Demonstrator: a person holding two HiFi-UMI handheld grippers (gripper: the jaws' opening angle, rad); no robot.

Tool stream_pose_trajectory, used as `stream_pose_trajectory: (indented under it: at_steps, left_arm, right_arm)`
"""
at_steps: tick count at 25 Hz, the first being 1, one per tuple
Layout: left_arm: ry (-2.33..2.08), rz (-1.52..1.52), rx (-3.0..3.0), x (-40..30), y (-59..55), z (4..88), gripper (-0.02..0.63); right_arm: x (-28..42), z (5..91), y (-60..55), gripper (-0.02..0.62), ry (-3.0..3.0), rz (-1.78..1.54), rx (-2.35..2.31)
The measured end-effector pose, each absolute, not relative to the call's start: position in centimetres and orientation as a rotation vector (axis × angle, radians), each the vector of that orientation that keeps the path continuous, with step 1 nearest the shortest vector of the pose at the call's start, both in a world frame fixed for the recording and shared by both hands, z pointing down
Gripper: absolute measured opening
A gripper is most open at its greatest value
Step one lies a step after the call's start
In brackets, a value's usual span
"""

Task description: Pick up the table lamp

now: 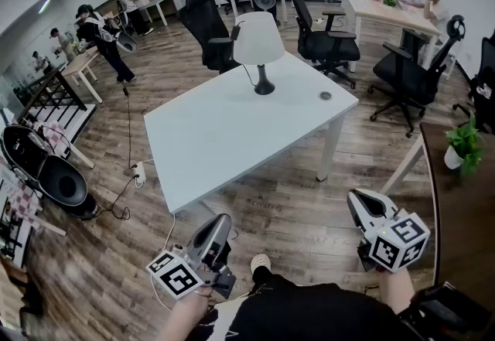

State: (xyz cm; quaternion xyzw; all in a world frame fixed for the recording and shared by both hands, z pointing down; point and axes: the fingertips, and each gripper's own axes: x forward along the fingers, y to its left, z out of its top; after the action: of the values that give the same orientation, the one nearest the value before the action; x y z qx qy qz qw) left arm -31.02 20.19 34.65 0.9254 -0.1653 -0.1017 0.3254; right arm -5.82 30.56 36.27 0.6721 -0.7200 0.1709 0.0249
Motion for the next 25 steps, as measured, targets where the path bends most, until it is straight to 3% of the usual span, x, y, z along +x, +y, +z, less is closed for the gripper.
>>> stream_pose_trajectory:
  at_steps: [25]
  left_arm:
    - [-0.465,-0.222,2.402,-29.6,17.9,36.7,0.015]
  right_arm:
    - [-4.5,38.4,29.0,0.015,-2.240,0.610,2.047]
